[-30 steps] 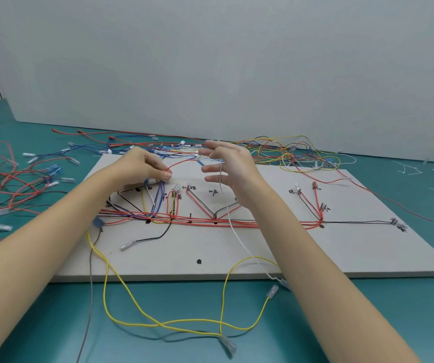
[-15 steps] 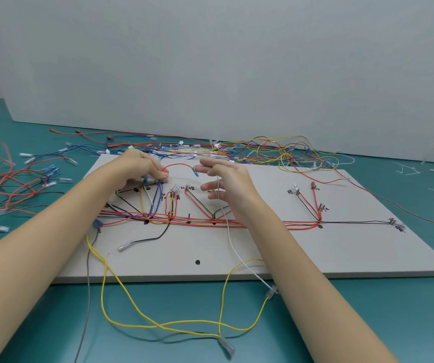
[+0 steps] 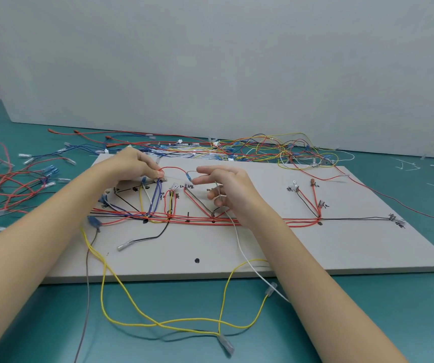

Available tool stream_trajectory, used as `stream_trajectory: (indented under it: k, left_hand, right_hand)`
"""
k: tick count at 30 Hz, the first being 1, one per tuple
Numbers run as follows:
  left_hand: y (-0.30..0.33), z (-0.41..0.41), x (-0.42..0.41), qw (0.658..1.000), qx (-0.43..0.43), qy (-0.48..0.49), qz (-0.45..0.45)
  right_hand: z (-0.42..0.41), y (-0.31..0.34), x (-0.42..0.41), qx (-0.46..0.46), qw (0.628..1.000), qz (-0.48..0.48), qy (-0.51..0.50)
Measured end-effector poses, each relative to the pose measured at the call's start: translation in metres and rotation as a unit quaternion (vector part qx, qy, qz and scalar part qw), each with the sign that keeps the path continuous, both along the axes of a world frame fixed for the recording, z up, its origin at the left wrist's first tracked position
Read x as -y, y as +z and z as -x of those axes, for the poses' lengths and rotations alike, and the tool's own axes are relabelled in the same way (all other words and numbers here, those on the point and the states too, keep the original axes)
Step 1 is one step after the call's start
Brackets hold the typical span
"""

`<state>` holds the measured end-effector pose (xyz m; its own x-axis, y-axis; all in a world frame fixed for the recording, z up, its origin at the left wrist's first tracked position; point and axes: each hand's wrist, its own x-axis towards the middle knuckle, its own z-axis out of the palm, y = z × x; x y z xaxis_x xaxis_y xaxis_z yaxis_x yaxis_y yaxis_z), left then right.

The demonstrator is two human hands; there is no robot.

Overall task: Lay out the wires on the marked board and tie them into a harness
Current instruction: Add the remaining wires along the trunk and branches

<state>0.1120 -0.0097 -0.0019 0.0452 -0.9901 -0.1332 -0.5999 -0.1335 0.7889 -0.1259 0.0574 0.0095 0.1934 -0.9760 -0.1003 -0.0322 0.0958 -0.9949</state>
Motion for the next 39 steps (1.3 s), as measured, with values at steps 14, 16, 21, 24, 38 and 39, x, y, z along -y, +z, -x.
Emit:
stream_trajectory:
  k: [14, 16, 21, 24, 38, 39]
  left_hand:
    - [-0.005, -0.006, -0.02, 0.982, 0.115, -0.041, 0.144]
    - [-0.005, -0.006, -0.023, 0.979, 0.127, -0.042, 0.156]
    - [-0.005, -0.006, -0.029, 0.968, 0.151, -0.06, 0.193]
    - [-0.003, -0.007, -0.03, 0.96, 0.183, -0.071, 0.2]
    - [0.013, -0.013, -0.027, 0.94, 0.269, -0.133, 0.163]
    - [0.011, -0.014, -0.028, 0.942, 0.26, -0.129, 0.167]
  right_hand:
    - [0.015, -0.004, -0.005, -0.038, 0.999, 0.012, 0.031]
    - [0.012, -0.005, -0.008, -0.059, 0.997, 0.01, 0.043]
    - [0.008, -0.007, -0.013, -0.091, 0.995, 0.006, 0.045]
    - [0.006, -0.007, -0.015, -0.083, 0.996, 0.011, 0.04]
    - [-0.027, -0.021, -0.034, -0.211, 0.941, 0.244, 0.102]
    - [-0.03, -0.022, -0.035, -0.216, 0.938, 0.25, 0.108]
